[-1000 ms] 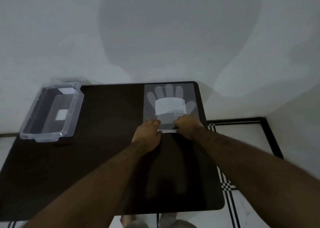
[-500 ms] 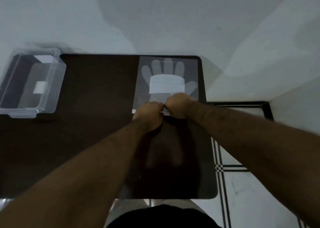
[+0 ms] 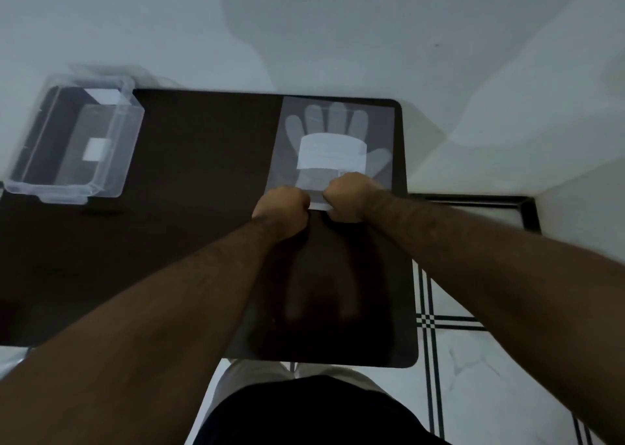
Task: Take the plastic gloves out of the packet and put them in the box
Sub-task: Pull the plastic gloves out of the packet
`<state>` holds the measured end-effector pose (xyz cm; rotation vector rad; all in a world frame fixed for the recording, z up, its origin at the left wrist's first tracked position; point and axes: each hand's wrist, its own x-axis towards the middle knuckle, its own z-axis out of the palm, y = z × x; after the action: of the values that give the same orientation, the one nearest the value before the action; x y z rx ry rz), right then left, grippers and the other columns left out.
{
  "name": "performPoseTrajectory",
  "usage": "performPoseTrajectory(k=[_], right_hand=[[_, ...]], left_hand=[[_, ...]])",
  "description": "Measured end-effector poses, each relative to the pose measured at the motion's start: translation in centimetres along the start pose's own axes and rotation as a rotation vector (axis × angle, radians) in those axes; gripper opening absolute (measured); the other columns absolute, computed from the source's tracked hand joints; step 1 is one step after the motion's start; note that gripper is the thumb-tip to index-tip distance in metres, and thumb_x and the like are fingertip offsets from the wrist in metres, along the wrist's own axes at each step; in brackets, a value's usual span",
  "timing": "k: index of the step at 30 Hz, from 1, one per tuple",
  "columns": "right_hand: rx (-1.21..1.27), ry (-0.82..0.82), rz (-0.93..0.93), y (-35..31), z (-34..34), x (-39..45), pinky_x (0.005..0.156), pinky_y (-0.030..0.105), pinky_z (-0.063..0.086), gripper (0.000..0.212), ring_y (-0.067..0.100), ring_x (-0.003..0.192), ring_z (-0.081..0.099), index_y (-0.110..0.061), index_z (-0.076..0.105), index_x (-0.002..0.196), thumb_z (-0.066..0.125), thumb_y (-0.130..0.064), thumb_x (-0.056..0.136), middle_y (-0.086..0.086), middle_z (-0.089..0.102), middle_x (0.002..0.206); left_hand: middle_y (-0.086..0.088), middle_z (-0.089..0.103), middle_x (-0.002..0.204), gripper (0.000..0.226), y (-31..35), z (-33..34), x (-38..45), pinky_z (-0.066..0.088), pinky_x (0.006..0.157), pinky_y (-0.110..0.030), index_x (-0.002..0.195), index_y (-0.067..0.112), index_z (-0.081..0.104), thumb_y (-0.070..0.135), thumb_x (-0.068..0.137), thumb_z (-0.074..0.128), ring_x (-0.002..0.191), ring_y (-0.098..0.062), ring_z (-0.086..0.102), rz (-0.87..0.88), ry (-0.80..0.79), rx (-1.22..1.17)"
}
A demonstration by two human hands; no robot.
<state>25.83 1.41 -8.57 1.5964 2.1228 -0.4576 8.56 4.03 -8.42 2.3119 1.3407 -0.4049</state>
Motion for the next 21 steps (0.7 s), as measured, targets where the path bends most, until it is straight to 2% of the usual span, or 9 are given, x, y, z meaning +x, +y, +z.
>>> performPoseTrajectory(k=[4,10,13,15,17,21], right_hand=[[-0.016,-0.025,0.014,-0.8,0.3,0.2,0.094,0.039,0.055,0.026,0.026,0.102,0.071,-0.012,0.072,0.118,0.057,-0.029,0.106,0.010,0.073,0.112],[0.039,0.040,0.039,0.3,0.1,0.6,0.099,0.041,0.057,0.020,0.026,0.103,0.070,-0.012,0.072,0.113,0.060,-0.027,0.105,0.010,0.073,0.114],[0.096,0.120,0.057,1.2,0.3,0.7,0.102,0.041,0.054,0.021,0.029,0.112,0.068,-0.011,0.070,0.118,0.061,-0.026,0.105,0.011,0.071,0.121],[0.204,0.189,0.096,1.9,0.3,0.9,0.091,0.038,0.054,0.012,0.027,0.104,0.068,-0.016,0.070,0.108,0.062,-0.024,0.104,0.010,0.072,0.115],[0.335,0.265,0.153,2.5,0.4,0.9,0.077,0.034,0.048,0.008,0.023,0.090,0.065,-0.020,0.069,0.096,0.063,-0.020,0.101,0.007,0.074,0.103],[0.526,0.404,0.242,3.4,0.1,0.5,0.077,0.034,0.055,0.007,0.024,0.087,0.069,-0.020,0.075,0.094,0.069,-0.017,0.096,0.003,0.076,0.093]], left_hand=[[-0.004,0.071,0.127,0.029,-0.5,-0.6,0.6,0.056,0.103,-0.044,0.127,0.025,0.074,0.023,0.100,0.063,0.117,-0.027,0.066,-0.015,0.026,0.000],[-0.004,0.073,0.108,0.018,-0.3,-0.8,0.7,0.057,0.087,-0.041,0.108,0.021,0.074,0.025,0.105,0.056,0.096,-0.023,0.067,0.080,0.132,0.024],[-0.004,0.074,0.113,0.022,-0.1,-0.4,0.9,0.058,0.092,-0.044,0.113,0.024,0.074,0.025,0.106,0.053,0.100,-0.022,0.067,0.156,0.079,0.013],[-0.005,0.073,0.124,0.029,0.1,0.2,1.1,0.057,0.100,-0.049,0.127,0.026,0.072,0.023,0.106,0.051,0.112,-0.026,0.068,0.202,0.070,-0.009],[-0.007,0.070,0.136,0.036,0.7,0.8,1.4,0.054,0.106,-0.050,0.138,0.024,0.067,0.022,0.107,0.049,0.124,-0.030,0.066,0.212,0.096,-0.022],[-0.011,0.066,0.143,0.036,1.9,1.7,2.7,0.052,0.108,-0.048,0.142,0.016,0.060,0.021,0.112,0.041,0.128,-0.032,0.064,0.106,0.183,-0.059]])
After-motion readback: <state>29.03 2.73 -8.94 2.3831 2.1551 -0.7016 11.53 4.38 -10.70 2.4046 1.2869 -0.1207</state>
